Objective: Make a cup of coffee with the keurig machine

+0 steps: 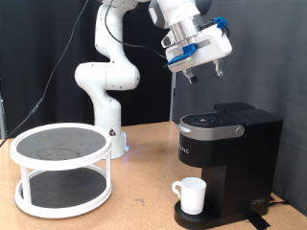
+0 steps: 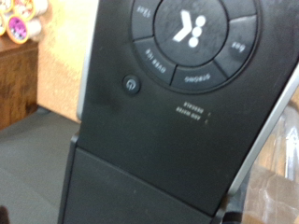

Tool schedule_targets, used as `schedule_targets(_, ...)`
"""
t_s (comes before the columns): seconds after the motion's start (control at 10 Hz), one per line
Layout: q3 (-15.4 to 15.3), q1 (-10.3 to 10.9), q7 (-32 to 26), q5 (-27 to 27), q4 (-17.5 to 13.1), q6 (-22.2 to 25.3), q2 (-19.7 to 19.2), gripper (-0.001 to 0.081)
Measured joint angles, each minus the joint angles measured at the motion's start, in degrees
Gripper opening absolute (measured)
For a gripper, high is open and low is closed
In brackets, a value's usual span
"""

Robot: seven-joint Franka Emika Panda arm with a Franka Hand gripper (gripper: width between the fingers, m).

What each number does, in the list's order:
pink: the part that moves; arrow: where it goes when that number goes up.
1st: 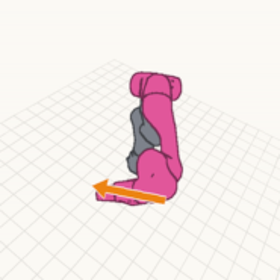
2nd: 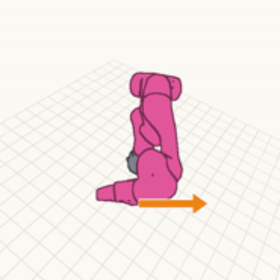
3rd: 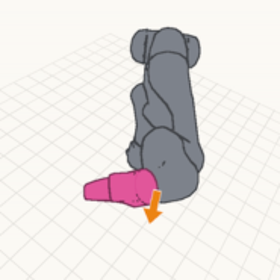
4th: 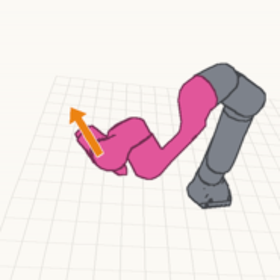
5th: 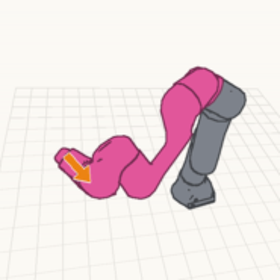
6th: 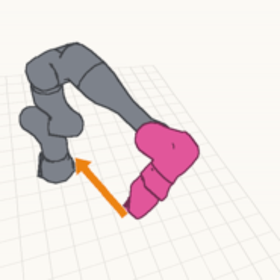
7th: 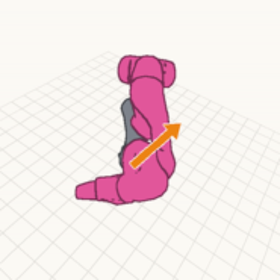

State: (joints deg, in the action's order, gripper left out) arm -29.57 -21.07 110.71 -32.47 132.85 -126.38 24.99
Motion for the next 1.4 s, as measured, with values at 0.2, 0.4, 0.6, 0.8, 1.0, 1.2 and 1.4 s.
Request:
schedule_targets(0.2, -0.8, -0.9, 2.6, 2.4, -0.1, 0.0, -0.9, 0.0734)
schedule_targets(0.4, -0.9, -1.6, 3.6, 2.9, -0.5, -0.1, -2.2, 0.0734)
schedule_targets(0.6, -0.8, -1.8, 3.6, 2.6, -1.1, -0.7, -3.5, 0.0734)
schedule_targets(0.8, -0.6, -1.9, 3.5, 2.6, -1.9, -0.8, -4.9, 0.0734)
schedule_targets(1.0, -0.6, -2.2, 3.6, 3.5, -2.6, -0.8, -6.3, 0.0734)
schedule_targets(1.2, -0.7, -2.4, 4.4, 5.0, -3.4, -0.5, -8.1, 0.0624)
schedule_targets(1.4, -0.9, -2.5, 5.8, 7.1, -4.9, 1.2, -10.3, 0.0422)
